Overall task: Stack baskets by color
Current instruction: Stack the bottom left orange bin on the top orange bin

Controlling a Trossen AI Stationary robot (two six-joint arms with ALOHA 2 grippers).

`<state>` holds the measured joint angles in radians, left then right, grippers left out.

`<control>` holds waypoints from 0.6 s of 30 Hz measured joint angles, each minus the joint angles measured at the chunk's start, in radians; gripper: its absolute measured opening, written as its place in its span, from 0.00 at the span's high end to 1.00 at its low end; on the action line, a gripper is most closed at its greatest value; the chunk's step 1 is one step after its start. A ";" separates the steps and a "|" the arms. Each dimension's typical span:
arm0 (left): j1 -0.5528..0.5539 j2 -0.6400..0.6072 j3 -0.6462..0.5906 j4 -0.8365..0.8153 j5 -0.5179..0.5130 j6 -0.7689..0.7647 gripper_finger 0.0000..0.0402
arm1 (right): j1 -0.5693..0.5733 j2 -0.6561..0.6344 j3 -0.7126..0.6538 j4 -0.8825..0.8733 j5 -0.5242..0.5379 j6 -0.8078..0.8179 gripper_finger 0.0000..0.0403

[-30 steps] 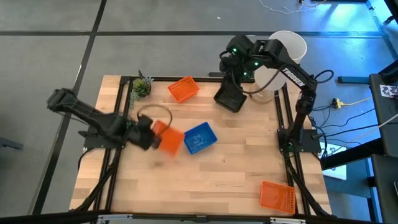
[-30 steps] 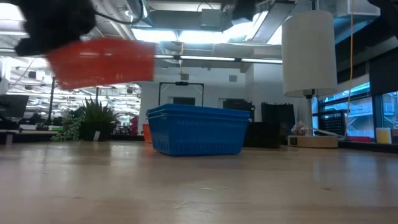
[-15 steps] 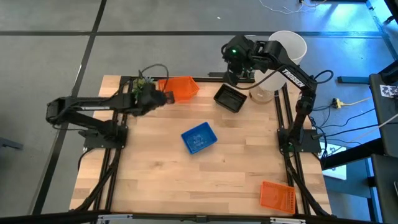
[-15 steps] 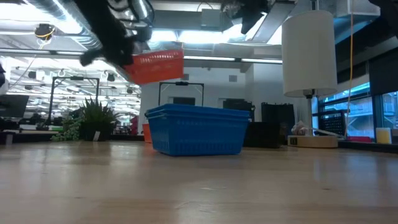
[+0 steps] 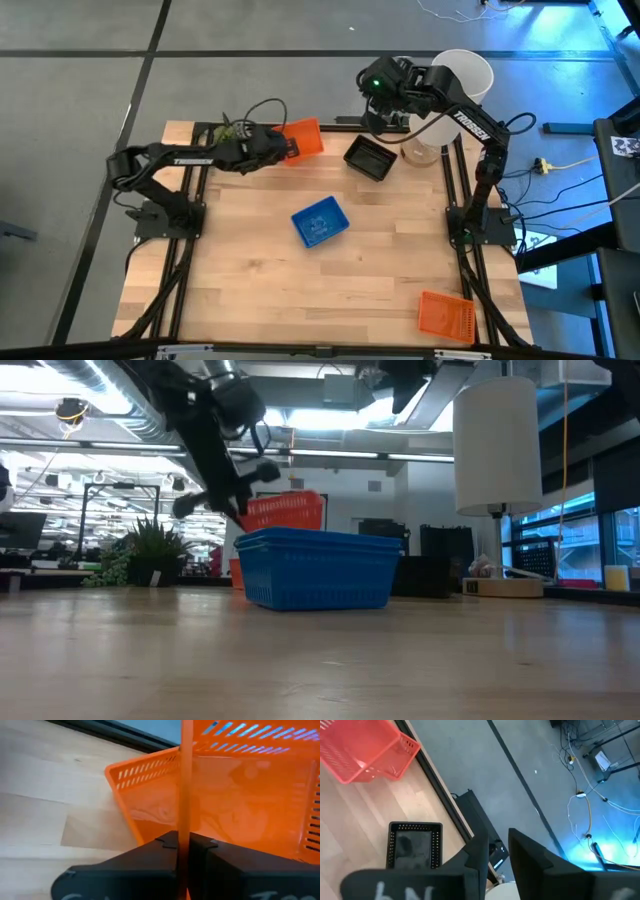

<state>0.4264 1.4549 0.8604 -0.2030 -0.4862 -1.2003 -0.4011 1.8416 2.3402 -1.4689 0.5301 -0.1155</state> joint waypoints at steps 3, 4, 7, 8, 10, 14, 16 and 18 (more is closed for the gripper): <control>0.010 0.034 0.000 0.012 -0.016 -0.001 1.00 | 0.000 0.000 0.000 0.000 0.000 -0.015 0.82; 0.014 0.041 0.000 0.009 -0.027 -0.002 1.00 | 0.000 0.000 0.000 0.000 -0.001 -0.020 0.82; 0.027 0.052 0.000 0.011 -0.061 -0.010 1.00 | 0.000 0.000 0.000 0.000 -0.015 -0.024 0.82; 0.031 0.056 0.000 0.012 -0.069 -0.010 1.00 | 0.000 0.000 0.000 0.000 -0.022 -0.024 0.82; 0.041 0.066 0.000 0.010 -0.074 -0.011 1.00 | 0.000 0.000 0.000 0.000 -0.025 -0.024 0.82; 0.057 0.092 0.001 0.010 -0.072 -0.010 1.00 | 0.000 0.000 0.000 0.000 -0.026 -0.025 0.82; 0.062 0.102 0.000 0.010 -0.071 -0.017 1.00 | 0.000 0.000 0.000 0.000 -0.026 -0.029 0.82; 0.064 0.111 0.000 0.013 -0.062 -0.018 1.00 | 0.000 0.000 0.000 0.000 -0.026 -0.038 0.82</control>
<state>0.4907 1.5658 0.8608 -0.1905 -0.5480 -1.2180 -0.4015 1.8420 2.3402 -1.4691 0.5037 -0.1539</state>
